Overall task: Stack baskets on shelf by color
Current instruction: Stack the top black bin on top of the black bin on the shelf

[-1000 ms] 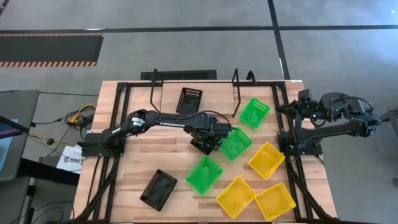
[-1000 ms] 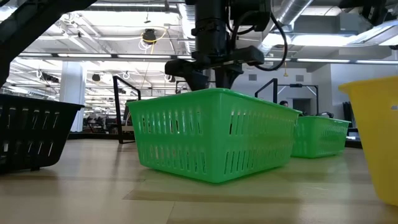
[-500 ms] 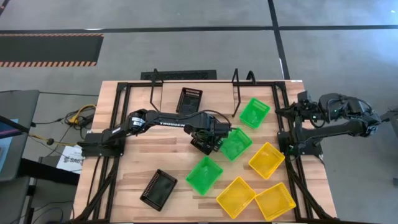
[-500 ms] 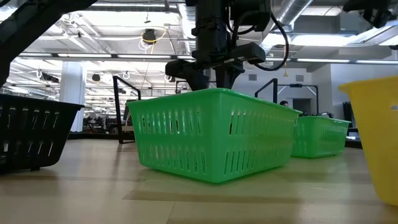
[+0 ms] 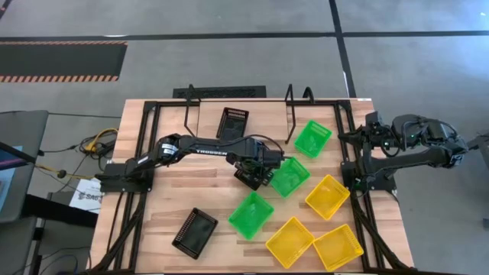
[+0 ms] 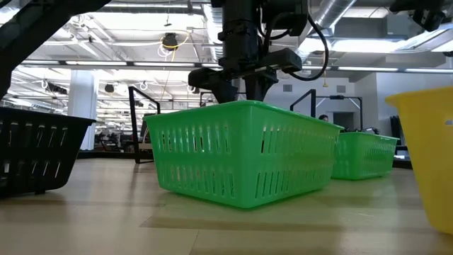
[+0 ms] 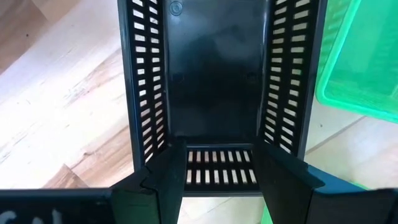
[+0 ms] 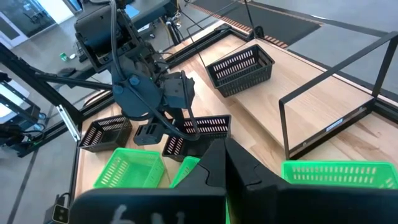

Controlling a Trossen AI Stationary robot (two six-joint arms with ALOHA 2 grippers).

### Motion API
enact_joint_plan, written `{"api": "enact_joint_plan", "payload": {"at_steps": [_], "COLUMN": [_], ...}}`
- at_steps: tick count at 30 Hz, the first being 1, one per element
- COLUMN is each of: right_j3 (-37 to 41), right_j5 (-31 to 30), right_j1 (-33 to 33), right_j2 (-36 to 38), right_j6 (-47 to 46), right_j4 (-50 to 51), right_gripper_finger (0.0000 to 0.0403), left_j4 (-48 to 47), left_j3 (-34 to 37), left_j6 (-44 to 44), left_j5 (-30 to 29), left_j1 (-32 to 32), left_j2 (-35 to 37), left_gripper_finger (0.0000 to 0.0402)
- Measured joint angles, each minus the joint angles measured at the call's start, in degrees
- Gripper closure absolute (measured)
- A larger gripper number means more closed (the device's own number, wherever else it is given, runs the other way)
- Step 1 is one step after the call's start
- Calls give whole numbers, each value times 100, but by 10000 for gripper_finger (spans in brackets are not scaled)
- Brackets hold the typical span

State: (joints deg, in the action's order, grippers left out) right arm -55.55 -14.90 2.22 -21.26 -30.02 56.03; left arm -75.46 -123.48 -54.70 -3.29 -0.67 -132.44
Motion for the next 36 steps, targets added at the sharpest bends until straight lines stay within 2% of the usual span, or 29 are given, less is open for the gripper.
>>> {"api": "enact_joint_plan", "payload": {"at_steps": [19,31,36], "right_j3": [0,2,1], "right_j5": [2,3,3], "right_j1": [0,0,0], "right_j2": [0,-2,-2], "right_j6": [-4,-61,-59], "right_j4": [-186,-246,-268], "right_gripper_finger": [395,395,395], "left_j4": [168,410,402], "left_j3": [0,0,0], "left_j6": [-59,75,136], "left_j5": [-76,56,-89], "left_j1": [0,-163,-156], "left_j2": [0,-334,-334], "left_gripper_finger": [230,230,230]}}
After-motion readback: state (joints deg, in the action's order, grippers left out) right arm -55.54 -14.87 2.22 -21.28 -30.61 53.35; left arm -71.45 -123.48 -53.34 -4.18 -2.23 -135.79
